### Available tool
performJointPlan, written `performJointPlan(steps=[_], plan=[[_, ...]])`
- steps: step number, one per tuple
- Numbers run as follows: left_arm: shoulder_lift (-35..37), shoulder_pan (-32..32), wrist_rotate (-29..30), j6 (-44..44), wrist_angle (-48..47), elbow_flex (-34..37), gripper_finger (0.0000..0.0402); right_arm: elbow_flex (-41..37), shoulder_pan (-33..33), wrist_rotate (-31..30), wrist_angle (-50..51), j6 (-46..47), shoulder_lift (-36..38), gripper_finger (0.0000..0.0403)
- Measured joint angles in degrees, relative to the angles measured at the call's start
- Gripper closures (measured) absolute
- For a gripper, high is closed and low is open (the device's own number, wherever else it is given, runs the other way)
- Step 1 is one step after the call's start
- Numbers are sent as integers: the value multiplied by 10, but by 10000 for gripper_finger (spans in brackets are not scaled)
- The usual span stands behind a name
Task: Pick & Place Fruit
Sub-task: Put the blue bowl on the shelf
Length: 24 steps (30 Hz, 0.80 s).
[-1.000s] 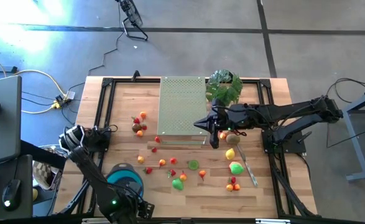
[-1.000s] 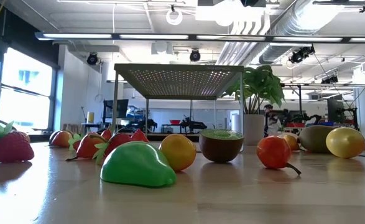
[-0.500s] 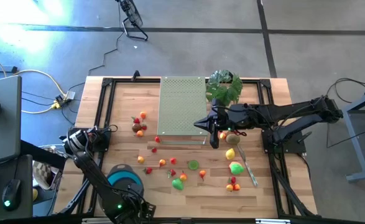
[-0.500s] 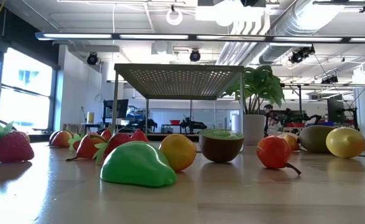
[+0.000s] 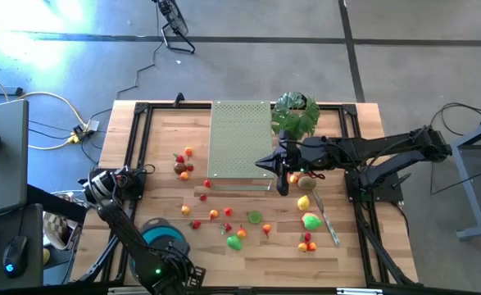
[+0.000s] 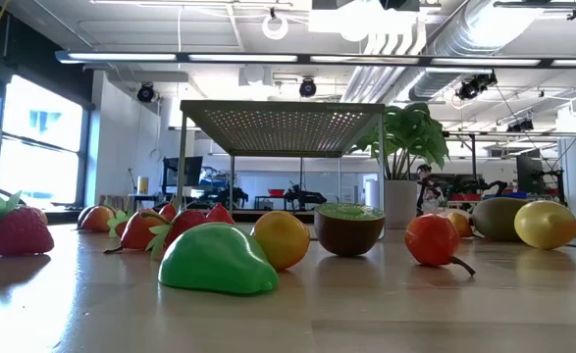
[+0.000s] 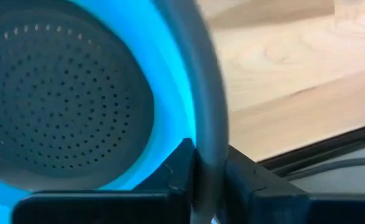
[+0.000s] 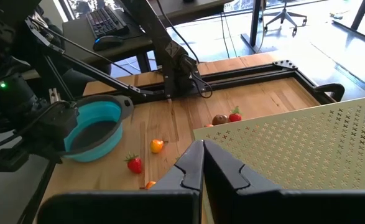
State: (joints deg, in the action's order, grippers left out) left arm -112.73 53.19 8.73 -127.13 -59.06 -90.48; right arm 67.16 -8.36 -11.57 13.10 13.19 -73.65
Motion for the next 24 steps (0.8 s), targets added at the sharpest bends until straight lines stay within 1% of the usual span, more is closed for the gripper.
performJointPlan(steps=[3, 8, 13, 18, 24], plan=[[0, 0, 0, 2, -6, 0, 369, 0, 0, 0, 0, 0, 0, 399], [0, 0, -1, -3, -5, 0, 363, 0, 0, 0, 0, -13, 0, 400], [0, 0, -3, 2, -13, -5, 374, 0, 0, 0, 0, -15, 0, 399], [0, -3, -12, 22, -70, -49, 380, 0, 0, 0, 0, -15, 0, 399], [0, -7, -6, 35, -169, -131, 384, 0, 0, 0, 0, -19, 0, 400]])
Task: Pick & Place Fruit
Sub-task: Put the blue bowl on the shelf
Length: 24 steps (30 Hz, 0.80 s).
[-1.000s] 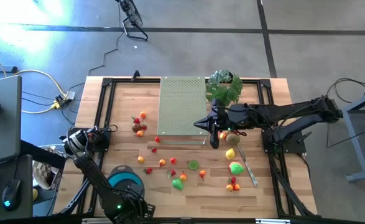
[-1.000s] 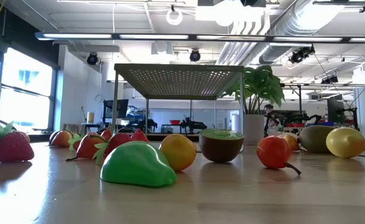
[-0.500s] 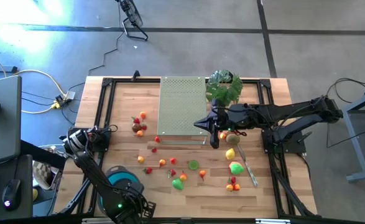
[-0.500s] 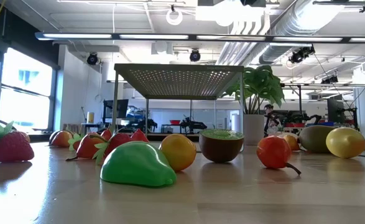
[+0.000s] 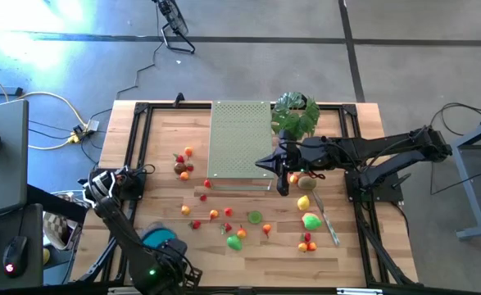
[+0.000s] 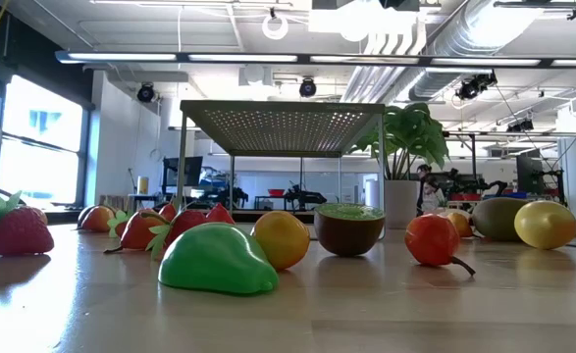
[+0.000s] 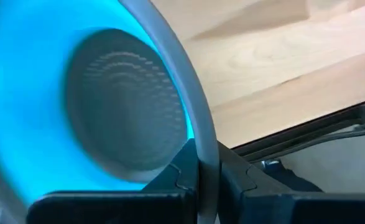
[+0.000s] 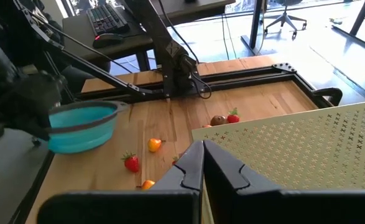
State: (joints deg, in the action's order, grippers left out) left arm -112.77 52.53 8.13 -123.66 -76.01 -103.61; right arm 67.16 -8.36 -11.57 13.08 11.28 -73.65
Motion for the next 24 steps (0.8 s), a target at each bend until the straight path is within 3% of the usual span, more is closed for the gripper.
performJointPlan(steps=[12, 24], plan=[[0, 0, 49, 24, -117, -115, 391, 0, 0, 0, 0, -13, 0, 399], [0, -23, 59, 88, -141, -177, 391, 0, 0, 0, 0, -26, 0, 399]])
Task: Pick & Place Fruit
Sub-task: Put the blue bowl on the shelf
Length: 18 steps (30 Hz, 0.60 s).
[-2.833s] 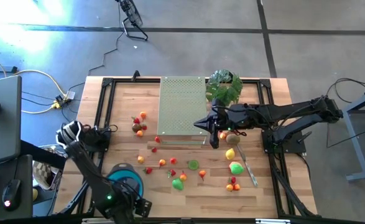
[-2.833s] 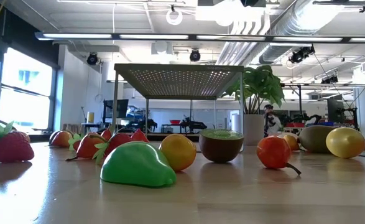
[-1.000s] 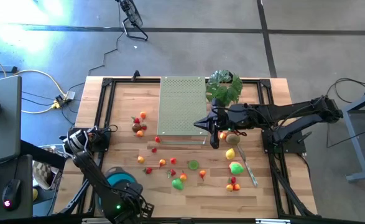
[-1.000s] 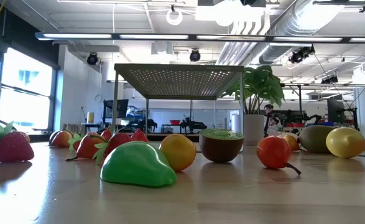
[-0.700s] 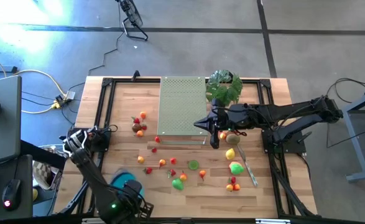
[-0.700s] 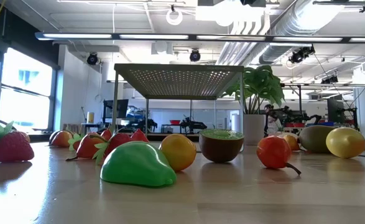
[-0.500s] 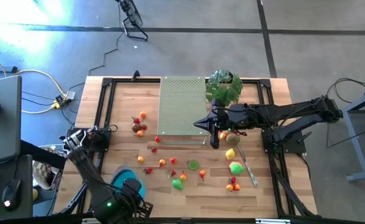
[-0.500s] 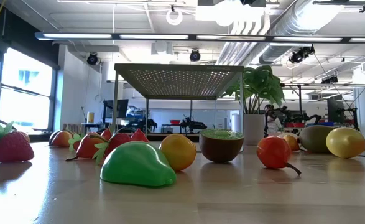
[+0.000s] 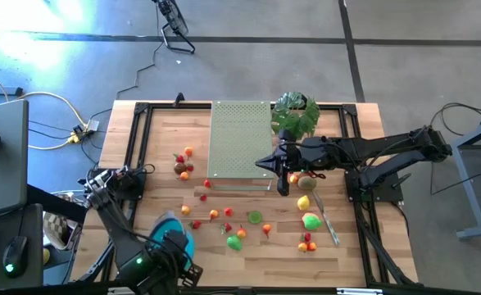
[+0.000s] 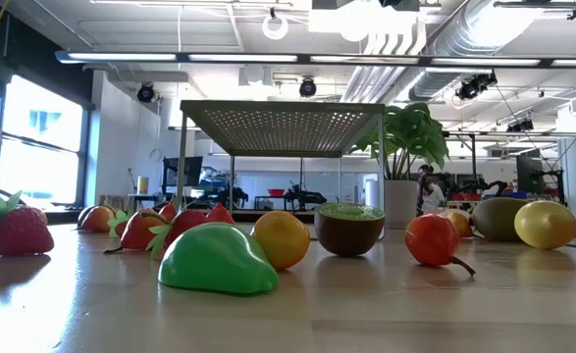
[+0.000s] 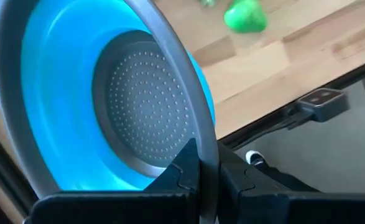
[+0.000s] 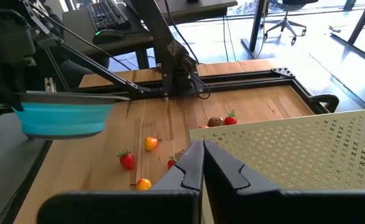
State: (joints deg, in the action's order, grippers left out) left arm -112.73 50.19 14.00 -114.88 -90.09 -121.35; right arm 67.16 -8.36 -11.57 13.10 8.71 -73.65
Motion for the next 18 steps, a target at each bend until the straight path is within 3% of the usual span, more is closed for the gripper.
performJointPlan(steps=[10, 18], plan=[[0, -66, 1, 165, 0, -37, 391, 0, 0, 0, 11, 1, 18, 399], [51, -100, 17, 240, 0, -40, 391, 0, -11, 10, 76, 29, 67, 399]])
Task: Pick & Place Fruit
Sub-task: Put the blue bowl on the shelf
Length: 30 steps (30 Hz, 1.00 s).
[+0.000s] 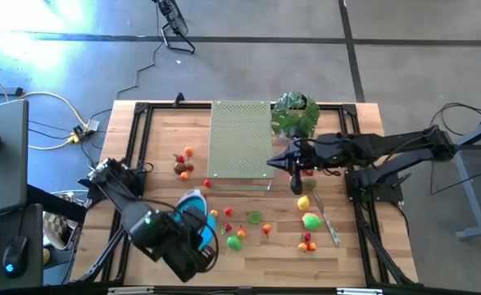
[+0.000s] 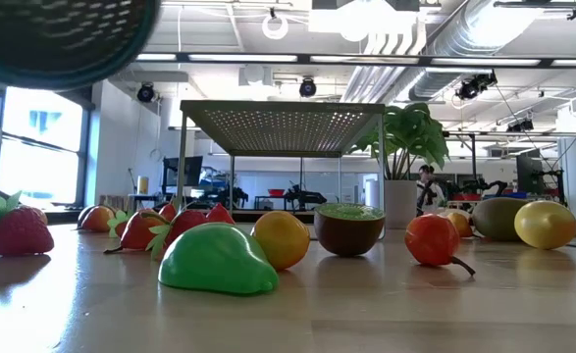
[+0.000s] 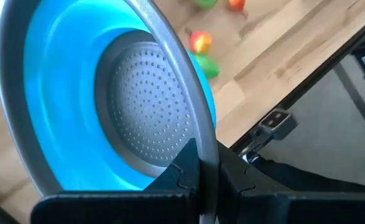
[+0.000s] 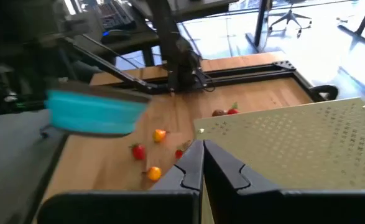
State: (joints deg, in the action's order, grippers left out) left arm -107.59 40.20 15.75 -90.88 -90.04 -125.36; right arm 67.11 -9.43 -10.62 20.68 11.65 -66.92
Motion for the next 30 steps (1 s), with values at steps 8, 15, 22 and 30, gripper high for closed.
performJointPlan(steps=[8, 15, 22, 30], plan=[[55, -74, 5, 122, 0, 0, 391, 0, -15, 36, 42, 18, 31, 399], [91, -174, 0, 273, 0, 0, 391, 0, -33, 32, 61, 20, 54, 399], [128, -269, -1, 410, -1, -1, 391, 1, -45, 30, 75, 21, 77, 399], [130, -365, -1, 590, 3, -54, 391, 1, -45, -25, 75, 36, 82, 400]])
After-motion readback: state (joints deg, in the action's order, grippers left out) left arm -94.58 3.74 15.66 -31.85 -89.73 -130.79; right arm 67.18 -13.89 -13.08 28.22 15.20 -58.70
